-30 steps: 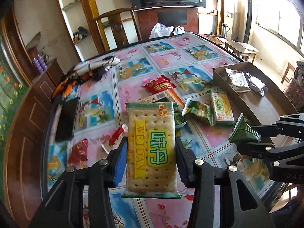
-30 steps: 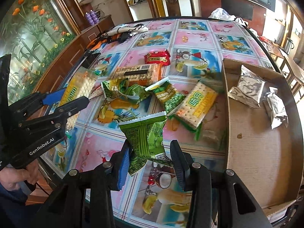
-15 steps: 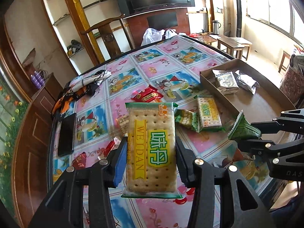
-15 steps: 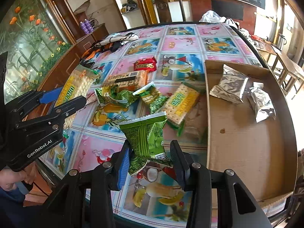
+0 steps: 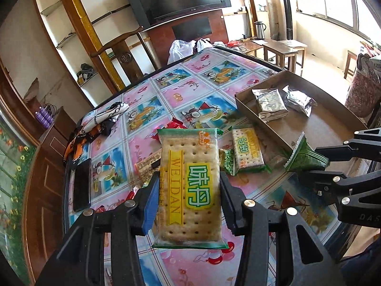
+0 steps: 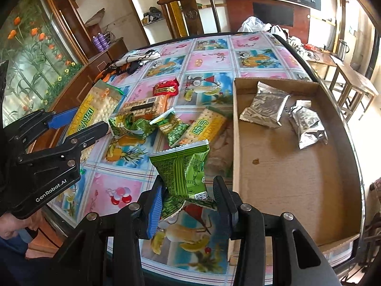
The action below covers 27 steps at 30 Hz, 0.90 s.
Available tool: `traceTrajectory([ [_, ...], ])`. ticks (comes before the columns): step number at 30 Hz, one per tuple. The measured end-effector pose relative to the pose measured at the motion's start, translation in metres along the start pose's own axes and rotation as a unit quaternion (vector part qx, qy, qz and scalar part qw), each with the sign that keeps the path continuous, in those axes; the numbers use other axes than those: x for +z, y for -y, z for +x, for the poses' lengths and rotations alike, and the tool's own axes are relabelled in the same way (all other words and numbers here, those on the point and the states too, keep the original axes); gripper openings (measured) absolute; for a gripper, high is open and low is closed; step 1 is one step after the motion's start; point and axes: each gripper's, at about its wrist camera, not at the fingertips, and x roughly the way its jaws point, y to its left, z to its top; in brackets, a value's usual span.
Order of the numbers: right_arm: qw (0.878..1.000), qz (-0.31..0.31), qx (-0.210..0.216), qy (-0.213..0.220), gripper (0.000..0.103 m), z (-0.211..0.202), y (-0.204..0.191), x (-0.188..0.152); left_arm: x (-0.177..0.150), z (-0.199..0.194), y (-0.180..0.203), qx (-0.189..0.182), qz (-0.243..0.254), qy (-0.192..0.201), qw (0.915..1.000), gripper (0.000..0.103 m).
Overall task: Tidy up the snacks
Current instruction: 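Carry the green bag and WEIDAN cracker pack over the cardboard box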
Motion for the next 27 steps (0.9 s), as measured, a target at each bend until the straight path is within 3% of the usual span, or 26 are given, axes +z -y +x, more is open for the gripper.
traceTrajectory([
  [18,0.994,-0.061,-0.091,0.021,0.045,-0.014,0.001,0.006,0.012,0.012,0.014,-0.016,0.004,-0.004,0.9998,0.045],
  [27,0.993,-0.062,-0.097,0.019,0.045,-0.013,0.002,0.008,0.013,0.015,0.014,-0.018,0.003,-0.006,0.9998,0.045],
])
